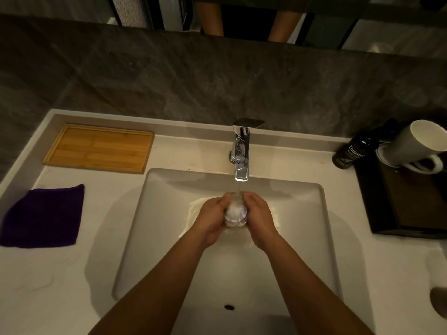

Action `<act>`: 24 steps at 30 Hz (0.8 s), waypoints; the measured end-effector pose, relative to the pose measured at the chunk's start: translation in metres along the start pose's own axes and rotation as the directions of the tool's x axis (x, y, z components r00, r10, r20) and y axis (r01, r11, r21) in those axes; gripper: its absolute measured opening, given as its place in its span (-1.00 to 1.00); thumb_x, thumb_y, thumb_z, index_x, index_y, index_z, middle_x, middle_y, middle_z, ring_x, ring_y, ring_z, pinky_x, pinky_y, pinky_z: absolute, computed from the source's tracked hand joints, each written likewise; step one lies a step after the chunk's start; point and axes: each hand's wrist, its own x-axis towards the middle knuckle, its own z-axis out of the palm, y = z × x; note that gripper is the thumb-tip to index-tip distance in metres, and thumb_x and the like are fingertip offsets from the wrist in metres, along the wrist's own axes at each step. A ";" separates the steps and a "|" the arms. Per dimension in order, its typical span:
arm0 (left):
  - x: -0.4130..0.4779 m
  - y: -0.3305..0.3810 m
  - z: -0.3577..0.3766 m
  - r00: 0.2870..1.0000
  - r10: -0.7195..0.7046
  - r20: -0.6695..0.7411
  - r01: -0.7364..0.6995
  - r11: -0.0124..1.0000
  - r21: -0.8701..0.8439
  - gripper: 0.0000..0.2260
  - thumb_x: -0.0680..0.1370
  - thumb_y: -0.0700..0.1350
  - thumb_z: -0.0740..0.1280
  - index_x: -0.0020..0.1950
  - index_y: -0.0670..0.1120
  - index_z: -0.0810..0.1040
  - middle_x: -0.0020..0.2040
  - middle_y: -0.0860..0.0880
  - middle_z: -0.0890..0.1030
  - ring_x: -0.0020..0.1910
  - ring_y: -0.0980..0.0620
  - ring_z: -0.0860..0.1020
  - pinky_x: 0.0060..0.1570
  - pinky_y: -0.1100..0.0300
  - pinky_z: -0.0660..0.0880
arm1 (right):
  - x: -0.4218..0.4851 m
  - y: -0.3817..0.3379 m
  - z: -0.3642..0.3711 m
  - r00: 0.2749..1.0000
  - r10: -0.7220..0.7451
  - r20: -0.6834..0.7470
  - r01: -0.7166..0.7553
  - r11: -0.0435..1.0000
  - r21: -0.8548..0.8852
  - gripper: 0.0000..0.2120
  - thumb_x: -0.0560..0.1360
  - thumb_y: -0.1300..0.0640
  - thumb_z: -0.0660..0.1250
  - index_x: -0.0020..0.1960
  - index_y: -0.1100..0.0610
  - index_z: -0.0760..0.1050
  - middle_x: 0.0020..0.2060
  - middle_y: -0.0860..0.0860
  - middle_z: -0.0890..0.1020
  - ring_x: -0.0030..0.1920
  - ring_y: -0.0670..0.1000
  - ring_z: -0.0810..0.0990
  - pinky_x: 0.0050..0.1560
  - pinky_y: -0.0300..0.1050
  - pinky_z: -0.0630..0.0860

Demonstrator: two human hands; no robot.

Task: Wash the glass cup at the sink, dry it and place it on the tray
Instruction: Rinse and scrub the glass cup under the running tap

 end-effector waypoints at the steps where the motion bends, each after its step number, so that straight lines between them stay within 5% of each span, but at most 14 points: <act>1: 0.001 -0.003 0.000 0.999 0.030 -0.014 -0.031 0.999 -0.037 -0.69 0.68 -0.02 0.25 0.25 -0.19 0.63 0.20 -0.28 0.69 0.17 -0.27 0.66 0.17 -0.21 0.58 | 0.000 -0.002 0.000 1.000 -0.001 0.002 0.001 1.000 0.019 -0.75 0.65 0.17 0.25 0.16 0.24 0.66 0.15 0.23 0.73 0.16 0.26 0.70 0.20 0.17 0.60; 5: -0.005 -0.018 0.012 0.992 0.091 -0.087 -0.107 0.974 -0.202 -0.72 0.70 -0.12 0.20 0.34 -0.19 0.54 0.26 -0.21 0.65 0.24 -0.20 0.63 0.15 -0.07 0.61 | -0.002 0.005 0.004 0.992 0.109 -0.058 -0.098 0.981 0.167 -0.66 0.63 -0.04 0.23 0.18 0.16 0.64 0.17 0.23 0.73 0.21 0.35 0.69 0.10 0.24 0.59; 10: 0.000 -0.006 -0.003 1.000 0.014 -0.003 -0.014 1.000 -0.021 -0.65 0.69 0.03 0.23 0.29 -0.17 0.62 0.18 -0.20 0.71 0.19 -0.23 0.66 0.23 -0.19 0.53 | 0.000 0.003 -0.001 0.997 -0.064 0.031 0.066 0.996 -0.057 -0.66 0.66 -0.03 0.23 0.02 0.14 0.70 0.01 0.19 0.76 0.04 0.24 0.72 0.14 0.17 0.61; 16: -0.007 -0.016 0.011 0.991 0.082 -0.102 -0.096 0.985 -0.141 -0.63 0.71 0.02 0.17 0.30 -0.22 0.57 0.18 -0.26 0.69 0.16 -0.21 0.67 0.10 -0.08 0.61 | -0.005 0.010 0.005 0.997 0.072 -0.014 -0.069 0.987 0.144 -0.63 0.69 -0.04 0.20 0.25 0.16 0.65 0.19 0.20 0.74 0.23 0.25 0.70 0.30 0.31 0.58; 20: -0.003 -0.014 0.004 0.994 0.088 -0.064 -0.091 0.995 -0.041 -0.63 0.70 0.03 0.20 0.28 -0.21 0.60 0.17 -0.22 0.71 0.14 -0.18 0.68 0.07 -0.01 0.60 | -0.001 0.015 0.002 1.000 -0.016 0.008 0.016 0.998 0.058 -0.53 0.56 -0.19 0.23 0.23 0.10 0.67 0.18 0.14 0.75 0.24 0.22 0.70 0.37 0.31 0.55; 24: -0.003 -0.013 0.004 0.990 0.121 -0.068 -0.121 0.993 0.004 -0.64 0.69 0.03 0.22 0.25 -0.19 0.63 0.14 -0.22 0.72 0.13 -0.19 0.69 0.13 -0.07 0.61 | 0.000 0.009 -0.004 0.998 0.016 0.057 -0.021 0.996 0.086 -0.71 0.65 0.06 0.24 0.20 0.17 0.66 0.17 0.19 0.74 0.26 0.28 0.68 0.28 0.21 0.58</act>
